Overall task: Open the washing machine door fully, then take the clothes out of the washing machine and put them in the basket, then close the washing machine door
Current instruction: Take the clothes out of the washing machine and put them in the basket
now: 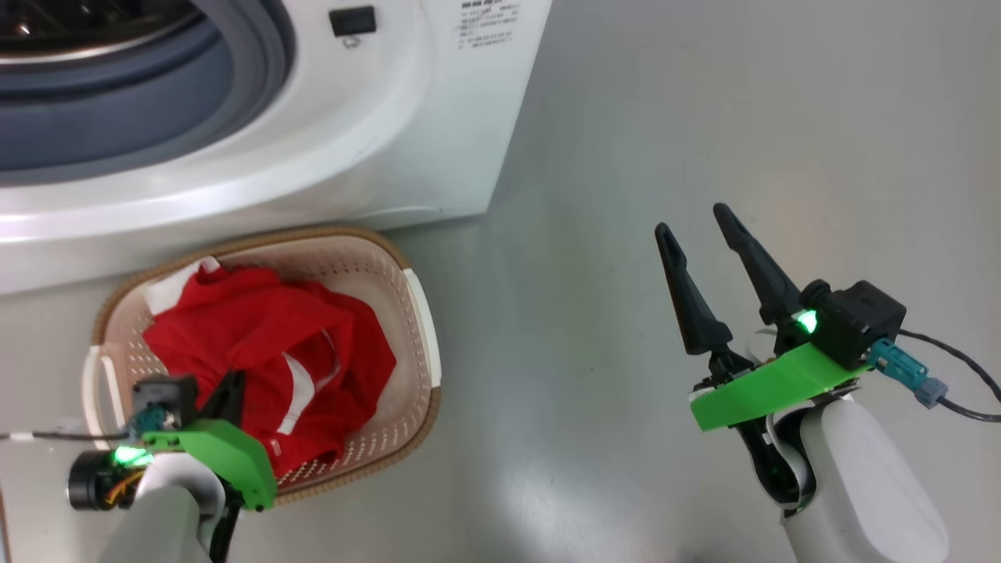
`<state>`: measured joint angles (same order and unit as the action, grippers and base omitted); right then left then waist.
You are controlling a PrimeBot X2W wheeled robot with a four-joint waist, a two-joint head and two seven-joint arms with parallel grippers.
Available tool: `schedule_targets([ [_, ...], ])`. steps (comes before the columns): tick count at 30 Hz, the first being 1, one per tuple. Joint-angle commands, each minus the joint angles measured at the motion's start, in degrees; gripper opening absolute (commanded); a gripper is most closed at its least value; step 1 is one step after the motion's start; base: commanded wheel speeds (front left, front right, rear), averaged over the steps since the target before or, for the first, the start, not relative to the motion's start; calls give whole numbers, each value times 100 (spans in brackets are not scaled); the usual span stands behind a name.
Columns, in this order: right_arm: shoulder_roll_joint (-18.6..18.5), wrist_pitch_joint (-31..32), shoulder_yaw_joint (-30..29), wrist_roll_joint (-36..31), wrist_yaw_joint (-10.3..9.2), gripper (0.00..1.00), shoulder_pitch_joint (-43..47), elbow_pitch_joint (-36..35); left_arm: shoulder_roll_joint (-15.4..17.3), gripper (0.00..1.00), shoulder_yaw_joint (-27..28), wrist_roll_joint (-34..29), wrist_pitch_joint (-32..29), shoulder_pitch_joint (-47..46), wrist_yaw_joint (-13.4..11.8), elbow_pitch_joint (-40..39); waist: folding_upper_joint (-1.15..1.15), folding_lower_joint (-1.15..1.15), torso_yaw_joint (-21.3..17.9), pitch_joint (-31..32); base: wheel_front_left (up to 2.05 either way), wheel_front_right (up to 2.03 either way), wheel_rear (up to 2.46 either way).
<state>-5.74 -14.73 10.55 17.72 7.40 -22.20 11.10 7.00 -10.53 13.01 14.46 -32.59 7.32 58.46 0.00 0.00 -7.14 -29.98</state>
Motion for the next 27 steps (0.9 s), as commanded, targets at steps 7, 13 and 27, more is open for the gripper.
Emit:
schedule_targets([
  [7,90,-27,129,-106,9,100,-157,-232,308,0,-254,296,53,-584,16,731,0,0,-112,-470,0,0,0],
  [13,106,-27,119,-146,9,100,-254,-236,419,3,-530,616,53,-857,16,993,0,0,-124,-582,0,0,0],
  [27,99,-27,87,-161,9,100,-230,-152,520,100,-842,1325,53,-799,16,919,0,0,-32,-384,0,0,0],
])
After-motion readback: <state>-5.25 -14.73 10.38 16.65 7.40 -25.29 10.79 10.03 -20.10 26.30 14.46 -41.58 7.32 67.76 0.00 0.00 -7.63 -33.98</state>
